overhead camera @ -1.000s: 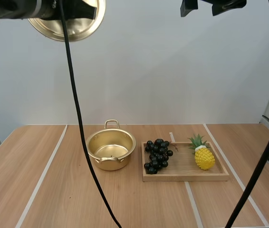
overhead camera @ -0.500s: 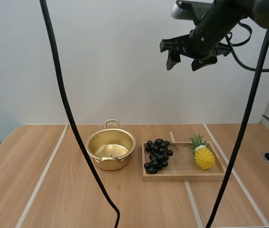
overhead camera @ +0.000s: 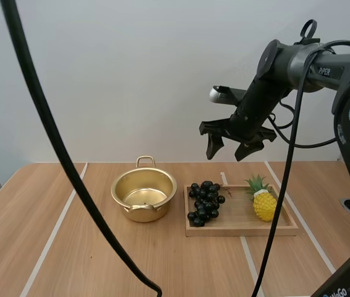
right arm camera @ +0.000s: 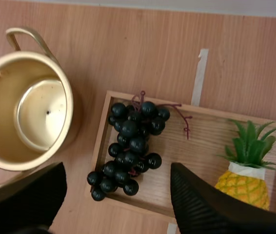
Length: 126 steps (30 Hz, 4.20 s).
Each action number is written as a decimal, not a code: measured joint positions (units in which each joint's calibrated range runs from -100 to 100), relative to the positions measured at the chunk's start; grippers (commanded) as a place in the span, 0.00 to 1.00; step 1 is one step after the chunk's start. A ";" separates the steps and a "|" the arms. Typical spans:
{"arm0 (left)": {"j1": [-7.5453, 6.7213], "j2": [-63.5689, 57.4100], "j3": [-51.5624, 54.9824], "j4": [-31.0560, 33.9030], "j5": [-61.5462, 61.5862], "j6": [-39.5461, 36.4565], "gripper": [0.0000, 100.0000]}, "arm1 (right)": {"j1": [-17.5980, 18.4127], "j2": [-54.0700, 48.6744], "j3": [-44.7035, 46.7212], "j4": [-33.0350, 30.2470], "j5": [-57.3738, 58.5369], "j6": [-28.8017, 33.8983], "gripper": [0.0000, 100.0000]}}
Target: Open the pot, put the grape inside, and close it
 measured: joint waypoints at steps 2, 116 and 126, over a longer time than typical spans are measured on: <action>0.00 -0.12 -0.98 0.00 0.51 0.00 0.00 | 0.00 0.87 2.04 0.00 -0.16 -1.03 1.00; 0.00 -3.92 -3.11 7.54 13.89 -0.08 0.00 | 18.59 16.15 -20.35 -5.94 -8.54 -7.76 0.00; 0.00 -4.79 -3.11 8.24 13.89 -0.08 0.00 | 18.80 22.12 -20.35 -6.07 -9.14 -7.47 0.00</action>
